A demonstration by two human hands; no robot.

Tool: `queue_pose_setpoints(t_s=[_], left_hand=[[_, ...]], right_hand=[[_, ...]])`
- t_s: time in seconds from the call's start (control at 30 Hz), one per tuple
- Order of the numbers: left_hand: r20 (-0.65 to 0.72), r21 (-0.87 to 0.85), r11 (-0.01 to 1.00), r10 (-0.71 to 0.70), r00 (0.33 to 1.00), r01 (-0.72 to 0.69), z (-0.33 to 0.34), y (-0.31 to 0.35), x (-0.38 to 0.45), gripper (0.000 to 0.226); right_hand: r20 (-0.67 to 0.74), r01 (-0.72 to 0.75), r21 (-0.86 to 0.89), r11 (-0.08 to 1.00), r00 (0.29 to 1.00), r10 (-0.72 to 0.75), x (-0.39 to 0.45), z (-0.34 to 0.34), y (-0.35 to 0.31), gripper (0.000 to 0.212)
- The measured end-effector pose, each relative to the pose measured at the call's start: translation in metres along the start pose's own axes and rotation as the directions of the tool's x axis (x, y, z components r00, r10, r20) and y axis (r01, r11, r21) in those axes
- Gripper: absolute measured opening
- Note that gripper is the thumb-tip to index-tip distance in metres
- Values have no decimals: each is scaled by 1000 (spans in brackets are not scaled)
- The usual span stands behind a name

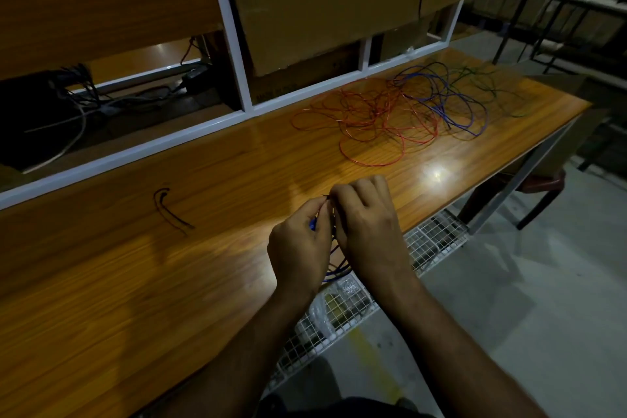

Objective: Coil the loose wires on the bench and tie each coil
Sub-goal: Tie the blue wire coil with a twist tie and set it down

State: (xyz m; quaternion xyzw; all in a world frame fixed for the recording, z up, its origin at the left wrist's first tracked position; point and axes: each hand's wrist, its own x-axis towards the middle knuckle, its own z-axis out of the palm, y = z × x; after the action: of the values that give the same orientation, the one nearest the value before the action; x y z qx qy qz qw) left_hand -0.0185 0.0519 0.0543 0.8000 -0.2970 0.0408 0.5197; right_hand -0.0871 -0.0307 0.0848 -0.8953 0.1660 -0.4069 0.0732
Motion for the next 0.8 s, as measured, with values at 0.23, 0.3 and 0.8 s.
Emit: queue_pose_setpoints(t_s=[0.23,0.3,0.8], left_hand=[[7,-61,998,-21,1000,21,-5,-5,4,31],[19,-72,997,-25,999,27,-5,-5,6,33],[163,-24,992,129,978,-127,-6,-13,12,29]], right_hand=[[381,-502,544,672,862,336,11,-16,16,16],[554,-642,634,431,766,325,15,-22,22,20],[713,-745,514,425,646,272,41,-12,37,18]])
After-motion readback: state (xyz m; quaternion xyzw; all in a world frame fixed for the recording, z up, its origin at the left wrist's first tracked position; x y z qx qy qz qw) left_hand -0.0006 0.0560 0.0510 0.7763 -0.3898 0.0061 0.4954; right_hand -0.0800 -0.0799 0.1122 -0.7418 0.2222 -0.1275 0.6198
